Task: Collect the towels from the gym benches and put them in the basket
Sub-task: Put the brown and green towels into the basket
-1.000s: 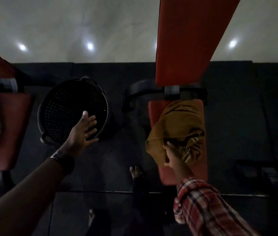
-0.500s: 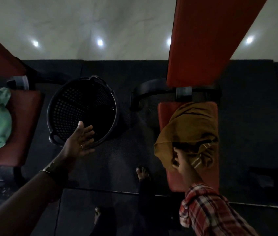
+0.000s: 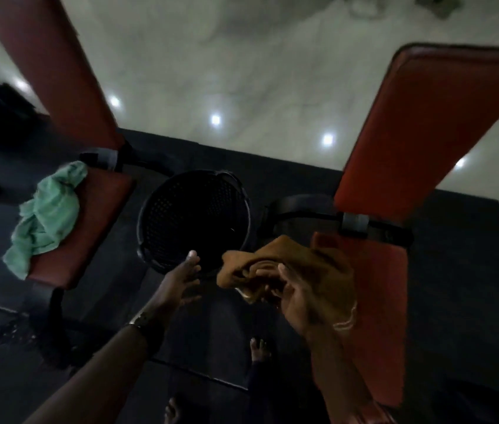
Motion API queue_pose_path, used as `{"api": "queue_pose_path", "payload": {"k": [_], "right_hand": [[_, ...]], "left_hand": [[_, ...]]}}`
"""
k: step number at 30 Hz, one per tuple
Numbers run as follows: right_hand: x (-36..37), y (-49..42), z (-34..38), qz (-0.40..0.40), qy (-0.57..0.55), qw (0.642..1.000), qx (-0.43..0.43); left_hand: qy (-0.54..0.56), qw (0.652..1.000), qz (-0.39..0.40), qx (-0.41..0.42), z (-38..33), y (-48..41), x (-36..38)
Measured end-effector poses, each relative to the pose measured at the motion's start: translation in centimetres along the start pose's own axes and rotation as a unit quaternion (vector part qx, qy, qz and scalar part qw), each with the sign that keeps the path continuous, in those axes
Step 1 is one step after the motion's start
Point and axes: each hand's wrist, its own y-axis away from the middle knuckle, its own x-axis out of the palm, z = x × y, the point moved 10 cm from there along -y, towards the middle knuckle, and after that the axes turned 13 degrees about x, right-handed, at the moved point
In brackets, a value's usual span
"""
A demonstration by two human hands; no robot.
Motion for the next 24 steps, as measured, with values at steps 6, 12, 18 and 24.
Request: {"api": "queue_pose_path", "payload": {"k": [6, 12, 18, 24], "right_hand": [[17.7, 3.8, -1.2, 0.17, 0.067, 0.983, 0.009], [35.3, 6.6, -6.3, 0.252, 0.125, 0.96, -0.02], [49.3, 7.6, -12.6, 0.337, 0.12, 0.933, 0.023], [59.0, 4.4, -17.1, 0.306, 0.206, 0.929, 0.018]], "left_hand": [[-0.082, 0.975, 0.063, 0.199, -5.9, 5.1, -7.6], [-0.007, 0.963, 0.018, 0.27, -8.1, 11.3, -21.8], [0.092, 0.96, -0.07, 0.253, -6.3, 15.5, -34.2], [0.212, 0.911, -0.241, 0.258, -2.1, 18.8, -48.9]]}}
